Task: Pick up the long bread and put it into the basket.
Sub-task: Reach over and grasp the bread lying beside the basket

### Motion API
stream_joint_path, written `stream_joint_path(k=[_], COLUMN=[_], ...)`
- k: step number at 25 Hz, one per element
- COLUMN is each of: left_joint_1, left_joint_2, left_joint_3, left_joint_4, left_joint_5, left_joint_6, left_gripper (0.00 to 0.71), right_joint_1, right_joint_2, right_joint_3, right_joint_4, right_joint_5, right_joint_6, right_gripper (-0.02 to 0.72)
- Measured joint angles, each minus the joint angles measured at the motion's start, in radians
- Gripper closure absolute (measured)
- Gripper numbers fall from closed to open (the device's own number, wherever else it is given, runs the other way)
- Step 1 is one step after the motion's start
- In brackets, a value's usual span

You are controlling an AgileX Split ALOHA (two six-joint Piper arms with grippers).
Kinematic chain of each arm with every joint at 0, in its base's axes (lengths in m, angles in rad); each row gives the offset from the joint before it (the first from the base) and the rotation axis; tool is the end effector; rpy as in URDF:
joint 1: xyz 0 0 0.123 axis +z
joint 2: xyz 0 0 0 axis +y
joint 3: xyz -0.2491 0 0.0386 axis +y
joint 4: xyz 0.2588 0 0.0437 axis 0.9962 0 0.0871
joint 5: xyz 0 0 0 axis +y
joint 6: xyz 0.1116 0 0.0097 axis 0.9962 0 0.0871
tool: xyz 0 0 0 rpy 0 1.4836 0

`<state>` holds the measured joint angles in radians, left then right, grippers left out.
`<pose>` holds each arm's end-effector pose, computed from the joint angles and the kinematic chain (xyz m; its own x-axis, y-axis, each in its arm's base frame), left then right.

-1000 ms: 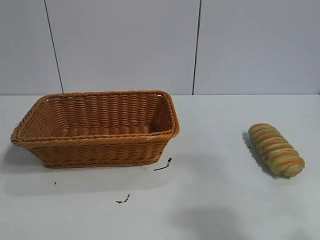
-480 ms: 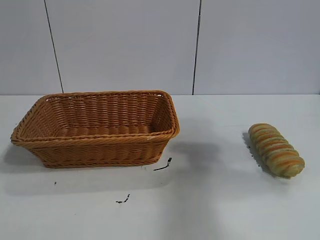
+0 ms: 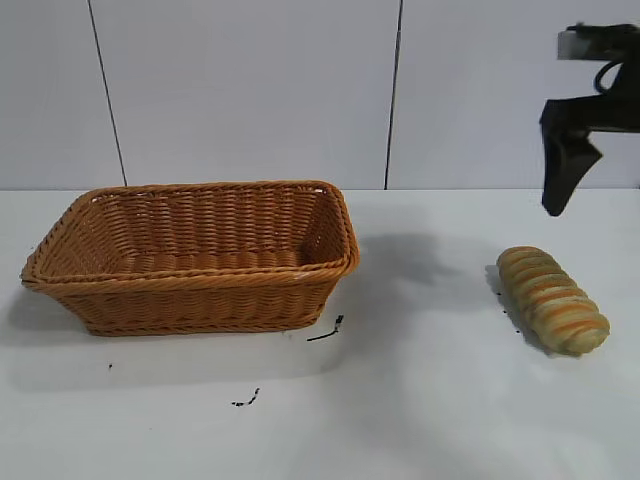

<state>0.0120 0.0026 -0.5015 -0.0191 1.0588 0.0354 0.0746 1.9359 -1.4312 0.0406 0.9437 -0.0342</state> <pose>0.0571 -0.0012 0.2734 -0.4550 0.0206 -0.8903 0.0147 0.9998 0.0156 0.3946 0.0332 0.1455 -0.9744 -0.0832 -0.2088 -0.0914 0.9954 0.0300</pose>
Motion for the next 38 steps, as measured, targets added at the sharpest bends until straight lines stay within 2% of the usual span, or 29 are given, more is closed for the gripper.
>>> stream_joint_path(k=[9,23,38], left_joint_1=[0.0,0.0,0.0], left_joint_2=[0.0,0.001,0.001], left_joint_3=[0.0,0.0,0.0], left_joint_4=[0.0,0.0,0.0], left_joint_5=[0.0,0.0,0.0], left_joint_6=[0.0,0.0,0.0], left_gripper=[0.017,0.017,0.017], right_joint_1=[-0.059,-0.019,-0.019], right_joint_2=[0.079,0.099,0.233], right_joint_3=[-0.003,-0.003,-0.003], right_joint_4=[-0.018,-0.008,-0.019], right_joint_5=[-0.047,-0.112,-0.131], right_joint_6=[-0.008,-0.023,-0.016], right_gripper=[0.013,0.013,0.013])
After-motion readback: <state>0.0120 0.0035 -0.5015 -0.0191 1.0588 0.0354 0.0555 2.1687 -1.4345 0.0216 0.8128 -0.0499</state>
